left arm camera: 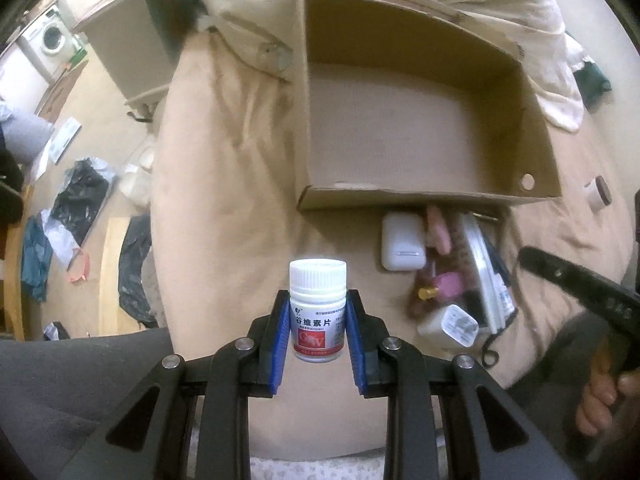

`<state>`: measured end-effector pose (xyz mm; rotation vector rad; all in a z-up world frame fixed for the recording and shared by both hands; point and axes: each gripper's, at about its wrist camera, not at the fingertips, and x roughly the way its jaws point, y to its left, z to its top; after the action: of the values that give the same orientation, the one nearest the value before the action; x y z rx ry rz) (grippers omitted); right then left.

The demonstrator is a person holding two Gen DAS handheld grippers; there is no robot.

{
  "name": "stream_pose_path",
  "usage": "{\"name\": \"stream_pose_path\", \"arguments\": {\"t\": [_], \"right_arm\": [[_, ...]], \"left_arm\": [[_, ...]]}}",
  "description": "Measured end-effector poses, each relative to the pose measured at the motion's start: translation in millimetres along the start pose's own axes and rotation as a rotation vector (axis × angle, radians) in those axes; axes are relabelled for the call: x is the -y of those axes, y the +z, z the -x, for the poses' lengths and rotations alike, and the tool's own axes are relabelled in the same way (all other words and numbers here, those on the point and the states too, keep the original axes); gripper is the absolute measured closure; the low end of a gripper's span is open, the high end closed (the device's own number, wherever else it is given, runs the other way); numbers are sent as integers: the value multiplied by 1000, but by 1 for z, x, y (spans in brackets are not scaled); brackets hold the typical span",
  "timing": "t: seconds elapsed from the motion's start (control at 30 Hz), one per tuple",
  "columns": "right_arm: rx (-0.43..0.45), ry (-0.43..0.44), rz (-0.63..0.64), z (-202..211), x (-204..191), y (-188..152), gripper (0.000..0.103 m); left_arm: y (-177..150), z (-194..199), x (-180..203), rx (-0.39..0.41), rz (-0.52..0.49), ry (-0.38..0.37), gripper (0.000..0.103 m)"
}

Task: Organize rigid objects
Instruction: 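Grasp the white pill bottle with the left tool while the right tool grasps the white remote, then carry the pill bottle with the left tool while the right tool carries the remote into the box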

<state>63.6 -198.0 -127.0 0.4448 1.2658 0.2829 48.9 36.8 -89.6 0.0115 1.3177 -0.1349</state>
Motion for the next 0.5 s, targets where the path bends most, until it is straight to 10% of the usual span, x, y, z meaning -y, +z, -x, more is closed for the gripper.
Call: {"name": "stream_pose_path", "arguments": {"t": [0.5], "right_arm": [[-149,-241,171,-64,-31,4,79]], "left_arm": [[0,0,11,10,-13,-47,79]]}}
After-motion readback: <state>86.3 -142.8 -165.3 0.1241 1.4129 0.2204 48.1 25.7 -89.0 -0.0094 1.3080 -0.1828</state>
